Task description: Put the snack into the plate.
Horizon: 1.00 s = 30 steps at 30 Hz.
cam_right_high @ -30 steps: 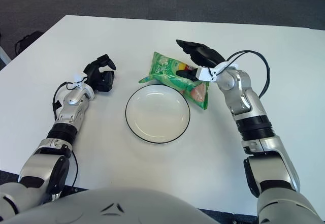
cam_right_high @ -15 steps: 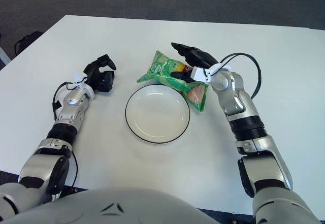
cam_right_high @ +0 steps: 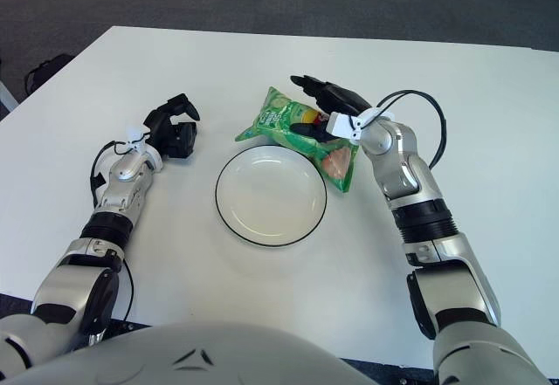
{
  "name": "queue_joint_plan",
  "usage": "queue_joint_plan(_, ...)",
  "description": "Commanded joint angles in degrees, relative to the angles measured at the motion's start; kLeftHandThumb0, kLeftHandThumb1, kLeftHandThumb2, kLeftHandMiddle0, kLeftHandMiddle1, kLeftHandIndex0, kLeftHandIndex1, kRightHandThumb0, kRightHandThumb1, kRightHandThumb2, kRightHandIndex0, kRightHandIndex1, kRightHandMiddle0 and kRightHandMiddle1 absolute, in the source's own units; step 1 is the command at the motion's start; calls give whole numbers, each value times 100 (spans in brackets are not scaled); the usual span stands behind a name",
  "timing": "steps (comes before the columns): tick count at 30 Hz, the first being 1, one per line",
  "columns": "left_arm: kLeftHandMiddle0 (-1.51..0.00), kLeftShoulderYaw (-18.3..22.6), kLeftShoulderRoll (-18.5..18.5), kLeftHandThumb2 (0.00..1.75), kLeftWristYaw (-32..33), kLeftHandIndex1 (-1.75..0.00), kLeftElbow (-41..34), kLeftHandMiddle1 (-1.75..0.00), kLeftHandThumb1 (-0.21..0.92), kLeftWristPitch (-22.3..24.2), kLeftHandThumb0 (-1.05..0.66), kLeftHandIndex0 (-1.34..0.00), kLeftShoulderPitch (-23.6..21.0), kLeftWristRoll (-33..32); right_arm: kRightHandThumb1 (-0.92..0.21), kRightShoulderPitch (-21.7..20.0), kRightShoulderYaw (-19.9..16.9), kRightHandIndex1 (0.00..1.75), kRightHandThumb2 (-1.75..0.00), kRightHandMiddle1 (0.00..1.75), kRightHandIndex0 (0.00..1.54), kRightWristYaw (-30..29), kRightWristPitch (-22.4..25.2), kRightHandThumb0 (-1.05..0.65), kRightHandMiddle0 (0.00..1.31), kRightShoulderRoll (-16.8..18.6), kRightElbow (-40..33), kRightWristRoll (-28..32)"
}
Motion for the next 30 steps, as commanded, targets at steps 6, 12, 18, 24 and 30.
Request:
queue_joint_plan(6, -123, -84, -146, 134, -32, -175, 309, -175, 29, 218, -49, -63, 551, 77, -92, 41, -217, 1, -57, 32, 2, 374, 921, -102, 0, 203, -488, 545)
queue_joint_plan(12, -123, -80, -132, 133, -48, -175, 285, -175, 30, 321, -48, -62, 537, 63, -92, 72, -307, 1, -56, 32, 2, 482, 1583, -101, 0, 317, -777, 817)
queue_joint_plan(18, -124, -61, -129, 130, -6, -175, 324, -175, 33, 373, -48, -60, 499, 65, -92, 194, -383, 2, -57, 29, 3, 498, 1740, -101, 0, 279, -1132, 964)
queue_joint_plan(24, -125, -50, -123, 128, -2, -175, 348, -175, 34, 432, -47, -59, 469, 61, -92, 265, -426, 2, -56, 30, 4, 606, 1900, -99, 0, 269, -1403, 1153)
queue_joint_plan(30, -124, -32, -126, 128, -25, -175, 353, -175, 34, 478, -47, -59, 449, 35, -92, 336, -337, 2, -60, 27, 4, 613, 1762, -101, 0, 105, -1553, 972)
